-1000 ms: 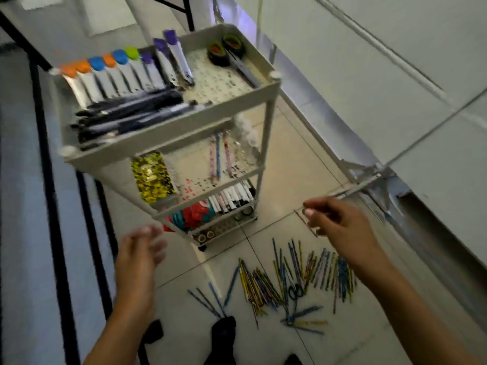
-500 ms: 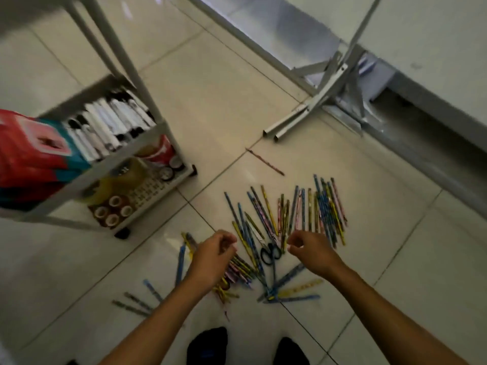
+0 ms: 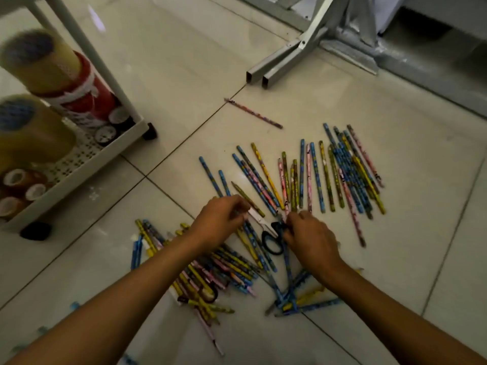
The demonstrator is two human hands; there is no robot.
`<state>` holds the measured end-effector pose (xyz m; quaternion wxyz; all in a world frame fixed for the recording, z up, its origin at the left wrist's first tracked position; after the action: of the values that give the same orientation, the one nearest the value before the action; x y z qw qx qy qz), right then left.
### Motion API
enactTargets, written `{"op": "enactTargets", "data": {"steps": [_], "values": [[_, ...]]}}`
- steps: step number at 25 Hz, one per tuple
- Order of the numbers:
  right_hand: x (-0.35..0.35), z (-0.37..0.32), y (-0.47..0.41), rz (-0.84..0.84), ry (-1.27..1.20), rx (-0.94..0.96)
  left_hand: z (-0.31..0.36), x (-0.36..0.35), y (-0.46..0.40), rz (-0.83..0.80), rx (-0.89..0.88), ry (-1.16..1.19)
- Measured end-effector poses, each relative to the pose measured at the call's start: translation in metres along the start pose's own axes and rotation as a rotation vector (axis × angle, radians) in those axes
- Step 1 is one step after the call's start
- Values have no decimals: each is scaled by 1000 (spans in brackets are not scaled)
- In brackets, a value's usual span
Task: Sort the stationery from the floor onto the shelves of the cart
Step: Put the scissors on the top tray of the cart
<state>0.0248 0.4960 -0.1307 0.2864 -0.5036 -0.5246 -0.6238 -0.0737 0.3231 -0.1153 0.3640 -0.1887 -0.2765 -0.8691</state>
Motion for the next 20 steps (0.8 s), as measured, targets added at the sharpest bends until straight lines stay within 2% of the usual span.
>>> {"op": "enactTargets", "data": {"steps": [6,9,15,18,20], "values": [[26,5,1,241,-118,3,-2,11,16,117,-113,-61],[42,1,4,325,-263,122,-3,1,17,147,-205,-122],[79,-22,14,567,-262,420,9,-5,8,281,-356,-178],[93,-48,27,599,-352,501,9,6,24,343,-386,-24],[91,-64,38,619,-478,494,-4,15,47,378,-273,115]]}}
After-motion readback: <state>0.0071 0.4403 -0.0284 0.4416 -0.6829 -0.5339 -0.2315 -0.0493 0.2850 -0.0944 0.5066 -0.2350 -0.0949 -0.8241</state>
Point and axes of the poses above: each hand's wrist, its own y-axis away from the middle knuckle, its own x-axis out of the back of the hand, z = x × y, the point moved 1 cm from there along -y, towards the middle knuckle, and after that the axes turned 8 degrees about y, right-handed, at the moved point
